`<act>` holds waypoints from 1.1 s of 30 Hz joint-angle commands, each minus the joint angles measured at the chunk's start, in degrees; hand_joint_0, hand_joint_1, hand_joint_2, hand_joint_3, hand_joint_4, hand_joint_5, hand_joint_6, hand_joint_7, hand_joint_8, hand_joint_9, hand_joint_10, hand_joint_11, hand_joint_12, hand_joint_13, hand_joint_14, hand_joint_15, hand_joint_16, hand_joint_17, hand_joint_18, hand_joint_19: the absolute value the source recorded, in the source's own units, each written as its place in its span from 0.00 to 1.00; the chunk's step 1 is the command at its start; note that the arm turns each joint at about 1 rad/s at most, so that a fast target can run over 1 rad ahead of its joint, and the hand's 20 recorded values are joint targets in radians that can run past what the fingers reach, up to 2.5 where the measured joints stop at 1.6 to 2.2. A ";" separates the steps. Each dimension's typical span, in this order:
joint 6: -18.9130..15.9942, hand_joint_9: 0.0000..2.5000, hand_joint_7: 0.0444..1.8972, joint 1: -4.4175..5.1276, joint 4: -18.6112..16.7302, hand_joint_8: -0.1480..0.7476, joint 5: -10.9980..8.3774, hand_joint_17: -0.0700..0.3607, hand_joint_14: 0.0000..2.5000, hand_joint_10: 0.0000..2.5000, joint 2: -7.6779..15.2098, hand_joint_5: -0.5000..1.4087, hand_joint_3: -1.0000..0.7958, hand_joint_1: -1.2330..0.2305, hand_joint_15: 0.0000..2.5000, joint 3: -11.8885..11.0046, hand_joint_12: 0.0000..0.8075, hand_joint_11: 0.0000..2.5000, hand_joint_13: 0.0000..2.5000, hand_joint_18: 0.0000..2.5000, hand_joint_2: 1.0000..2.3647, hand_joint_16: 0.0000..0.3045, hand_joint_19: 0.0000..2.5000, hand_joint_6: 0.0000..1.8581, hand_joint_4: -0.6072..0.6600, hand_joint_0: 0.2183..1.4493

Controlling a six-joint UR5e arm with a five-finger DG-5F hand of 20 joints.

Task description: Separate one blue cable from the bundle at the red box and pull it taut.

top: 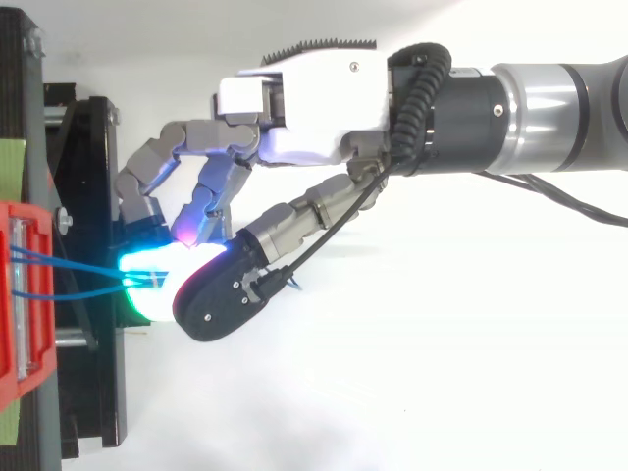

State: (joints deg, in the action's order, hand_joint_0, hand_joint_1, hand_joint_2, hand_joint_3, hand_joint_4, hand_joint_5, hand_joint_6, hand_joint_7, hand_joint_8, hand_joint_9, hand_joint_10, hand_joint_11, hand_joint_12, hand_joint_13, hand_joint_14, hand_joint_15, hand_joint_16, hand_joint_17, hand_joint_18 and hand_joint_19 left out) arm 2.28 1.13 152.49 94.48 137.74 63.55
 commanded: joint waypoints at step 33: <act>0.00 0.42 0.53 -0.16 0.88 0.51 0.09 0.43 0.01 0.01 -0.01 0.18 0.28 0.29 0.27 0.09 0.46 0.36 0.40 0.38 0.00 0.17 0.34 0.48 0.53 0.26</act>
State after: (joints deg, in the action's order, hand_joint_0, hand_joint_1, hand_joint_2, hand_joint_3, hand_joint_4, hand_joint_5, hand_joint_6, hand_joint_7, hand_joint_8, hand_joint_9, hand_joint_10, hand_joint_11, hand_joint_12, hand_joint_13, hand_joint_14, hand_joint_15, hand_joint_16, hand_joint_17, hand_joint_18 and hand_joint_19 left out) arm 2.28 0.97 153.37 94.57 137.73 63.62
